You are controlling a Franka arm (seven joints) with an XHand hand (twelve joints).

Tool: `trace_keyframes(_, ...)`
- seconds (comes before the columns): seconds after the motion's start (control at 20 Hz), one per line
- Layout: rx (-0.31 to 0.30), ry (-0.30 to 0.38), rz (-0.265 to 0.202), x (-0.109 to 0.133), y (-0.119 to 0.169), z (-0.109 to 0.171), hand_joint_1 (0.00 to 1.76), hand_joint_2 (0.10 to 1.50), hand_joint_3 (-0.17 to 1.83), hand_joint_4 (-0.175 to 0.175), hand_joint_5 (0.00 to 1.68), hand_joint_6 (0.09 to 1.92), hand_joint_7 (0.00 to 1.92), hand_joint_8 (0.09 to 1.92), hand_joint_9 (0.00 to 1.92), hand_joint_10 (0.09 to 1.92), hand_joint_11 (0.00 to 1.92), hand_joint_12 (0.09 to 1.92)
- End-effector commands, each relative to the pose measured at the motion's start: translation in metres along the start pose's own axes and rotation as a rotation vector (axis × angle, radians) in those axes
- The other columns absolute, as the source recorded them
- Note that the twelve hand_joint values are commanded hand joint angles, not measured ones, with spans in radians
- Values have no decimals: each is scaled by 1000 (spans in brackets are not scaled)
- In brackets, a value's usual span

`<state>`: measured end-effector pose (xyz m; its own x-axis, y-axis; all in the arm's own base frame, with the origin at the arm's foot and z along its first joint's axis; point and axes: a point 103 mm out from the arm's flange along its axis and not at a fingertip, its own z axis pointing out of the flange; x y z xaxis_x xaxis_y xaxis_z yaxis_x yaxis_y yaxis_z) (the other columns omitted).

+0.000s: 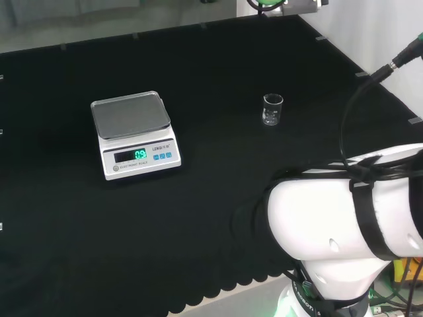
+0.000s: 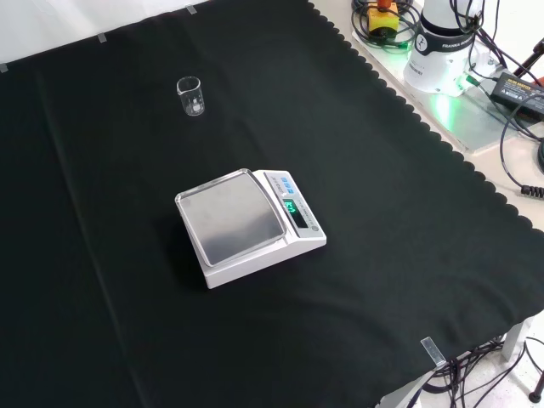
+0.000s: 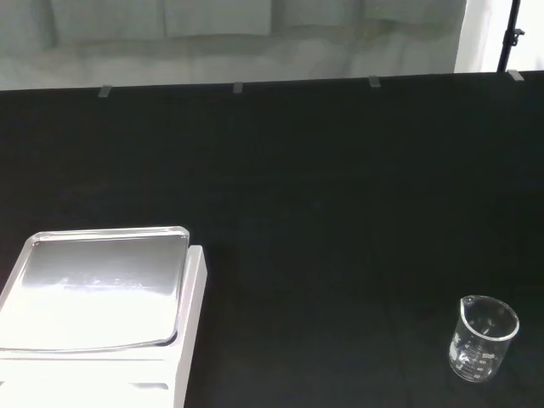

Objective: Pick up the beaker.

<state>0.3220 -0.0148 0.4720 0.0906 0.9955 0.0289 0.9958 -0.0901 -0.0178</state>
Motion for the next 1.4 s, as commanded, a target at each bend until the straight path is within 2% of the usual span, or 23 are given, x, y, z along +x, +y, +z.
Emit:
trace_keyframes(0.05,112,48,30,-33,55,55,401,752,50,-42,356,87,44,750,0,677,13,1599)
trace_keyframes(0.3,145,107,46,-53,89,87,406,753,48,-44,346,87,44,749,0,704,13,1602)
trace_keyframes(0.5,167,132,87,-73,113,110,409,754,46,-45,343,87,44,750,0,728,15,1599)
trace_keyframes(0.85,249,170,162,-118,151,160,420,755,44,-46,341,87,48,754,0,756,21,1595)
trace_keyframes(1.2,319,175,226,-166,179,203,427,757,44,-47,341,87,49,755,0,768,15,1591)
trace_keyframes(1.4,362,182,244,-188,193,227,429,757,43,-48,340,87,48,756,0,772,12,1590)
